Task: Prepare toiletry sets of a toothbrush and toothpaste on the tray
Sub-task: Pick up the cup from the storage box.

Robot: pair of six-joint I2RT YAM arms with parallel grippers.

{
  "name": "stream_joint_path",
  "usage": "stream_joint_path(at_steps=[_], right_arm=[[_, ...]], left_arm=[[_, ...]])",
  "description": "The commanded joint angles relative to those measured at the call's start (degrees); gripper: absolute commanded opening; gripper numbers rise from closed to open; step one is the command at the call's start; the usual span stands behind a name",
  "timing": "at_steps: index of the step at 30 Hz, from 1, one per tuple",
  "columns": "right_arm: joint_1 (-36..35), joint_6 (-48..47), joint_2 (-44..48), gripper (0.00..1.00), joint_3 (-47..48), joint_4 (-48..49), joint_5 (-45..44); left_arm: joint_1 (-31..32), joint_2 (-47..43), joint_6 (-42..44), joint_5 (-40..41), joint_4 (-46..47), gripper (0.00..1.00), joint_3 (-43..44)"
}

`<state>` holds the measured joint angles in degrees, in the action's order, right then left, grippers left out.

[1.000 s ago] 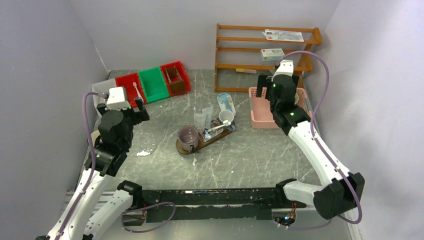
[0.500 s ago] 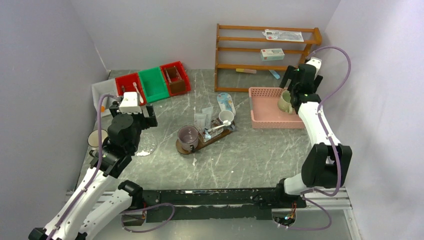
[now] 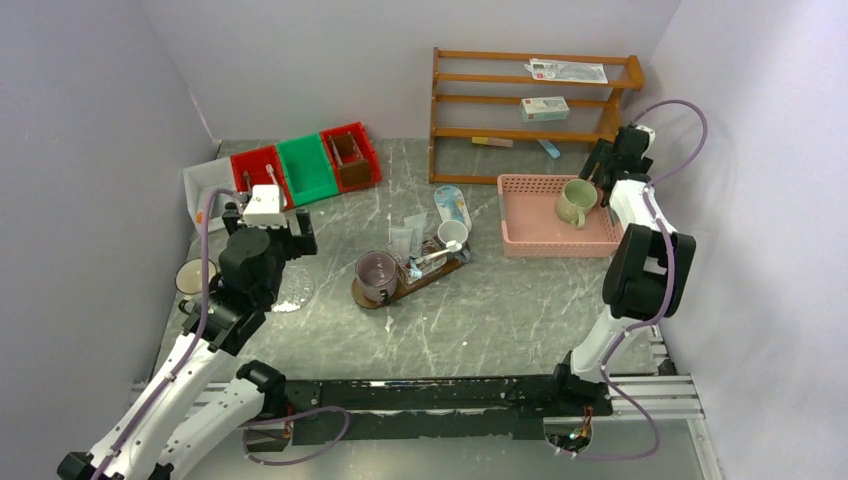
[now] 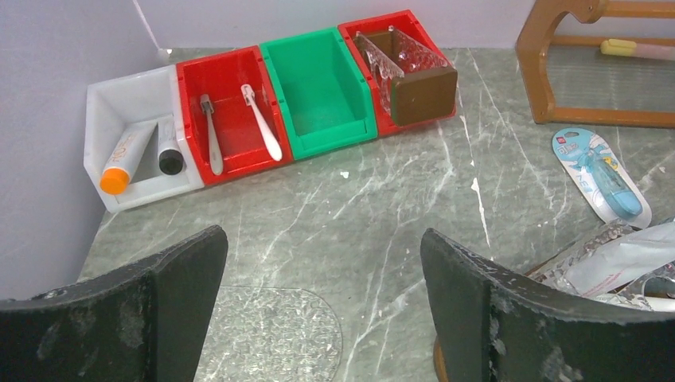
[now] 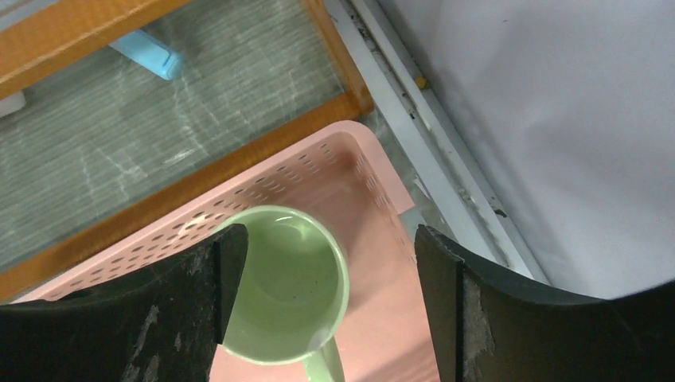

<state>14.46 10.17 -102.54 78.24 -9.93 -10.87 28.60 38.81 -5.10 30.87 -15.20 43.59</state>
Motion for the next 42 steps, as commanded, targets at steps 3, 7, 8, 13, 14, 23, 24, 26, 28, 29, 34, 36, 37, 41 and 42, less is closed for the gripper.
stream_joint_path(at_steps=[3, 7, 8, 13, 14, 23, 24, 26, 28, 29, 34, 36, 37, 41, 42], right_arm=[[1.4, -1.4, -6.5, 0.69, 3.2, -1.7, 4.1], [1.4, -1.6, -8.2, 0.60, 1.9, -0.9, 5.6], [1.4, -1.9, -8.4, 0.59, 1.5, -0.7, 5.6], [1.4, -3.0, -10.2, 0.49, -0.1, 0.1, 5.9], [1.4, -3.1, -10.5, 0.44, 0.0, 0.0, 5.8], [0.3, -2.7, -5.1, 0.16, -2.6, 0.5, 3.1], [0.1, -2.4, -4.1, 0.14, -3.1, 0.7, 2.5], [-0.5, -1.9, -2.2, 0.11, -3.5, 0.8, 2.2], [-1.1, -1.2, -1.3, 0.05, -3.5, -0.1, 1.8], [-1.5, -0.8, -0.9, 0.01, -3.5, -0.6, 1.5], [-4.5, 0.2, 2.9, 0.00, -4.9, -2.0, -1.1], [-5.9, 0.7, 5.0, 0.00, -5.8, -2.2, -2.6], [-6.7, 1.1, 5.9, 0.00, -6.2, -2.2, -3.1], [-9.4, 3.0, 9.1, 0.00, -6.0, -4.7, -3.2], [-10.1, 3.3, 9.6, 0.00, -5.3, -5.9, -3.2]], left_arm=[[0.4, 0.4, 0.7, 1.5, 1.6, 0.96, -0.6], [0.4, 0.9, 0.6, 1.7, 1.7, 0.96, -0.6], [0.4, 1.0, 0.6, 1.5, 1.8, 0.96, -0.7], [0.4, 0.9, 0.5, 1.6, 1.9, 0.96, -0.8], [0.4, 1.0, 0.5, 1.6, 1.9, 0.96, -0.8], [0.3, 1.0, 0.0, 1.8, 2.3, 0.96, -0.9], [0.3, 1.0, -0.3, 1.8, 2.4, 0.95, -1.0], [0.3, 0.8, -0.8, 1.8, 2.4, 0.95, -1.0], [0.3, 0.6, -1.0, 1.7, 2.4, 0.95, -1.1], [0.3, 0.4, -1.1, 1.5, 2.4, 0.95, -1.1], [0.3, 0.2, -1.4, 0.1, 2.2, 0.94, -1.1], [0.3, 0.3, -1.6, -0.6, 2.2, 0.94, -1.1], [0.3, 0.3, -1.8, -1.2, 2.3, 0.94, -1.1], [0.3, 1.5, -2.6, -2.4, 0.8, 0.95, 0.9], [0.3, 2.1, -2.9, -2.7, -0.1, 0.96, 2.1]])
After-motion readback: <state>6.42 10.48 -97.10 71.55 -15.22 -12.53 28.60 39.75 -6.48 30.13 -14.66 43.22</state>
